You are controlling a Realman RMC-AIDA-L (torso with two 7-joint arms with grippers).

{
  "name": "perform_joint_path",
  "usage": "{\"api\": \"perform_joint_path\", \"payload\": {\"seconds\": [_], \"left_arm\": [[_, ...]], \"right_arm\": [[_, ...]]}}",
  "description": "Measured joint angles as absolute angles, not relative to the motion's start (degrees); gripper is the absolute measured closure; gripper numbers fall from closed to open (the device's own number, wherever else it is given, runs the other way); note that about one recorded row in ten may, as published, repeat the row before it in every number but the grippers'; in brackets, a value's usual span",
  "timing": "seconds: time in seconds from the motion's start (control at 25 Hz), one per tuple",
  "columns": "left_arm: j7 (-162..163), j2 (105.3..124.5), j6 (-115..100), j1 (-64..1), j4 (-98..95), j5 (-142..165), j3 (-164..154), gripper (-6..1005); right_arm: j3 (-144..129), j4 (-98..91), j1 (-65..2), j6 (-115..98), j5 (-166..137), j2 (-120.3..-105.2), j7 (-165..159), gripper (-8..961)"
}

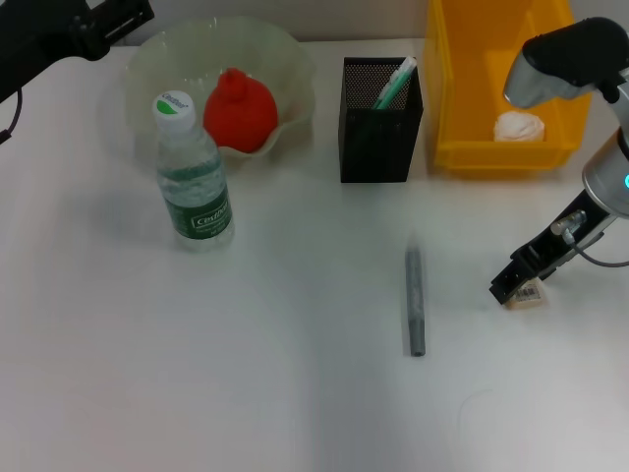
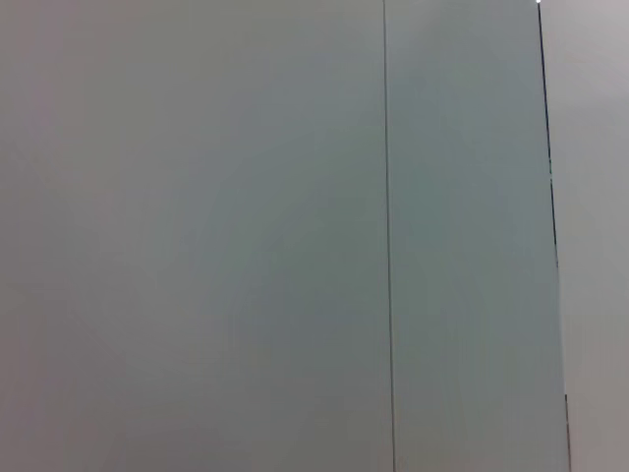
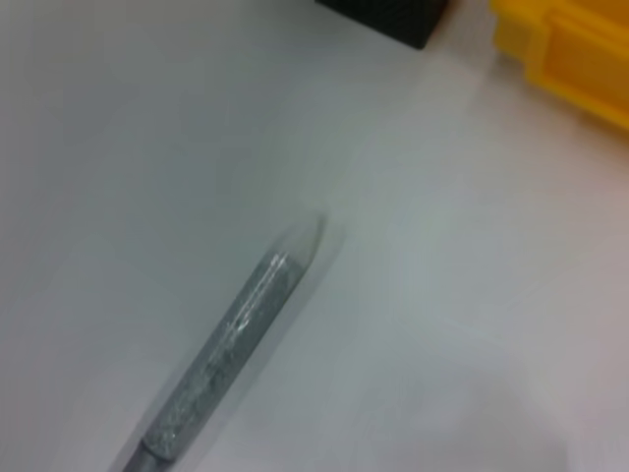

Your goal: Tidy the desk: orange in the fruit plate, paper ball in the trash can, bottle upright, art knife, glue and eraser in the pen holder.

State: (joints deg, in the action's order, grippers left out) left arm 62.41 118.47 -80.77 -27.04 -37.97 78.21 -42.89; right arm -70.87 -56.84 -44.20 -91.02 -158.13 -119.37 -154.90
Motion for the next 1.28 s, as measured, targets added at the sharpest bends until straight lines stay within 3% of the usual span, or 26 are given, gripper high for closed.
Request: {"api": "perform_joint_path", "payload": {"seconds": [0.72,1.12,1.24,1.28], "left_arm": [[61.8,118.47,-80.9,-26.0,-38.0,77.9,-42.8,257],[61.7,118.47,-80.9,-25.9,-38.0,77.5,-42.8,257],[61.6,118.47,-80.9,-25.8,-38.0,77.4,-42.8,257],[61.4,118.47,-80.9,-25.8,-38.0,77.3,-42.8,257]], "right_arm": [[-75.3,-53.5,-46.2,-90.0,-158.6,-119.35,-156.4,288],[-75.3,-53.4,-46.7,-90.2,-158.6,-119.32,-156.7,345],[-75.2,-53.1,-46.7,-90.1,-158.7,-119.30,-157.0,511],[-75.0,-53.0,-46.7,-90.1,-158.9,-119.30,-157.1,511]]}}
